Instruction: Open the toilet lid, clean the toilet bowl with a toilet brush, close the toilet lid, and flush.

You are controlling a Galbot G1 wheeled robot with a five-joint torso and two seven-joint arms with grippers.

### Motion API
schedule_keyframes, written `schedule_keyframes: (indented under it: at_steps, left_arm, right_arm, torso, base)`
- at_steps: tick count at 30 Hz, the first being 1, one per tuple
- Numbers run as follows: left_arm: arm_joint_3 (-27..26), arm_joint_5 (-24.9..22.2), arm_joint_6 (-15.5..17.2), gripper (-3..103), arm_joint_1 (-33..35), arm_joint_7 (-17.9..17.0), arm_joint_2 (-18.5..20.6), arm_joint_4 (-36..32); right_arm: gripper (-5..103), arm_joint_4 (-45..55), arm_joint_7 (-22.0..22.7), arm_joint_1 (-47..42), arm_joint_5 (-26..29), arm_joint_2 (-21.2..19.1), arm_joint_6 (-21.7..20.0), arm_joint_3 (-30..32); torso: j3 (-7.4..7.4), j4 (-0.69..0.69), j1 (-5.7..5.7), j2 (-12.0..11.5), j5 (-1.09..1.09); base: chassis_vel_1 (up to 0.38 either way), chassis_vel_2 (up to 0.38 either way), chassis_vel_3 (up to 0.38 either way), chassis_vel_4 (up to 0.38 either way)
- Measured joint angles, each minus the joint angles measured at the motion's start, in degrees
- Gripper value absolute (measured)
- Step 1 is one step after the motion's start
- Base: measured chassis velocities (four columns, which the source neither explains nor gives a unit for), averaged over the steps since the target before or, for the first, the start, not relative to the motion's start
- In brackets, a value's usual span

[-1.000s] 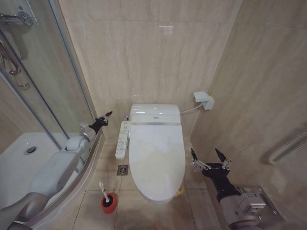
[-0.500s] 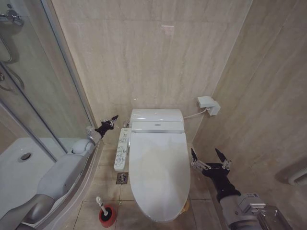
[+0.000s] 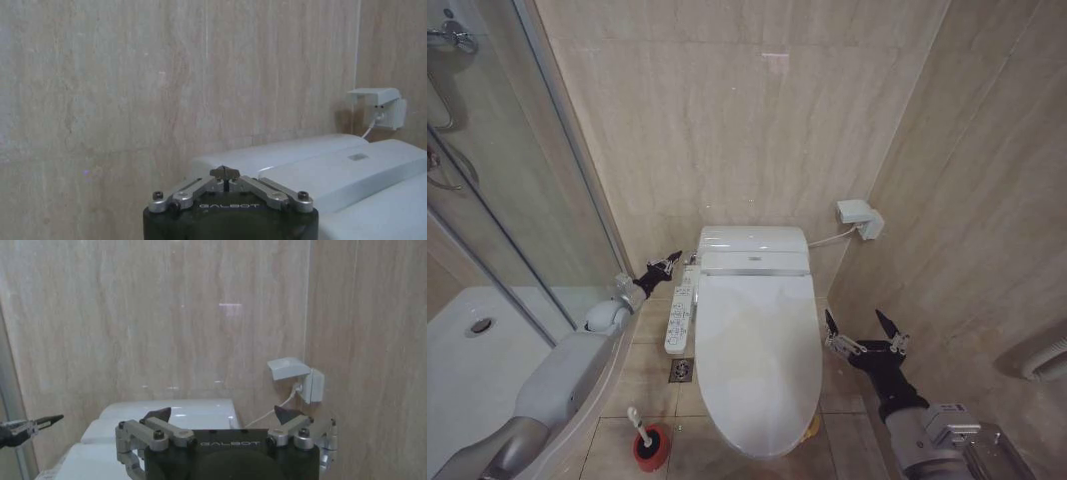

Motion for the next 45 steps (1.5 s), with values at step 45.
schedule_keyframes:
  at_steps: [45]
  left_arm:
    - [1.99,-0.19,-1.22,0,0.68,3.07,2.57,-0.49]
  right_arm:
    - [100,0.0,0.0,0.0,0.0,0.0,0.0,0.0]
  torso:
    - [0.0,0.01,-0.01,-0.01,0.0]
  base:
    - [-0.045,0.046,0.047,-0.047]
